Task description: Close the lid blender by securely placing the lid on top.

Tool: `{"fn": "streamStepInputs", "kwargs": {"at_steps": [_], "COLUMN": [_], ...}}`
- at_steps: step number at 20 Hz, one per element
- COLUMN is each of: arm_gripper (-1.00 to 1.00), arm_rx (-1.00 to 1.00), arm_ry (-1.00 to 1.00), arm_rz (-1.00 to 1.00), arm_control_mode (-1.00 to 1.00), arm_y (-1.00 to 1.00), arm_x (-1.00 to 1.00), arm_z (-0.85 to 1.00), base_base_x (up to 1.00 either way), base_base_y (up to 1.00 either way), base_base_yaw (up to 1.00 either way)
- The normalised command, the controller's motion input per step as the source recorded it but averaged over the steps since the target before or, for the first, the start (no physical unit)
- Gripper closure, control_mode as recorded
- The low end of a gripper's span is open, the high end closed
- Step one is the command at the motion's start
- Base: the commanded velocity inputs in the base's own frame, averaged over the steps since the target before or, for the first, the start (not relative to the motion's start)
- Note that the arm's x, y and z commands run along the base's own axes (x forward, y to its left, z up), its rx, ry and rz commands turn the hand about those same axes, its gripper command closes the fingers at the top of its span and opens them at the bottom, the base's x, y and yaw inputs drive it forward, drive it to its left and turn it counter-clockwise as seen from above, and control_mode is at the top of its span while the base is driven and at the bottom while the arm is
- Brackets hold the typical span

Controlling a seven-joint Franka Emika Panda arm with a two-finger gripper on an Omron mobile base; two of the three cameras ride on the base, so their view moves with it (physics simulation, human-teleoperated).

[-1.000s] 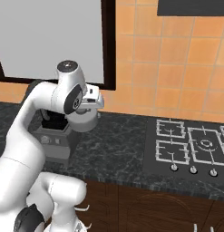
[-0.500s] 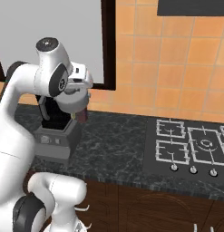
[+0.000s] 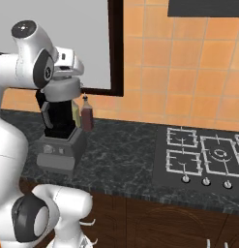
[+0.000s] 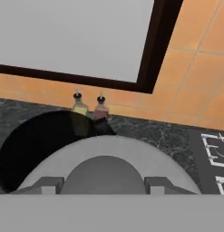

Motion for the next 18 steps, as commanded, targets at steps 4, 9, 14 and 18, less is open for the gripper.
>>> {"fn": "streamStepInputs", "kwargs": {"at_steps": [4,9,14,18], "arm_gripper": [1.00,1.00,1.00,1.00], "arm_rx": [0.00,0.00,0.00,0.00], "arm_ry": [-0.11,-0.10,-0.03,0.00], "arm_rz": [0.00,0.00,0.00,0.00], "arm_control_mode": [-1.00,-1.00,-1.00,-1.00], "arm_y": [0.47,0.40,0.33,0.16], "arm_x": [0.02,0.17,0.36,0.49], "arm_z": [0.45,0.28,0.12,0.00], "base_base_x": [0.00,0.00,0.00,0.00], "base_base_y": [0.00,0.00,0.00,0.00], "base_base_yaw": [0.00,0.00,0.00,0.00]}}
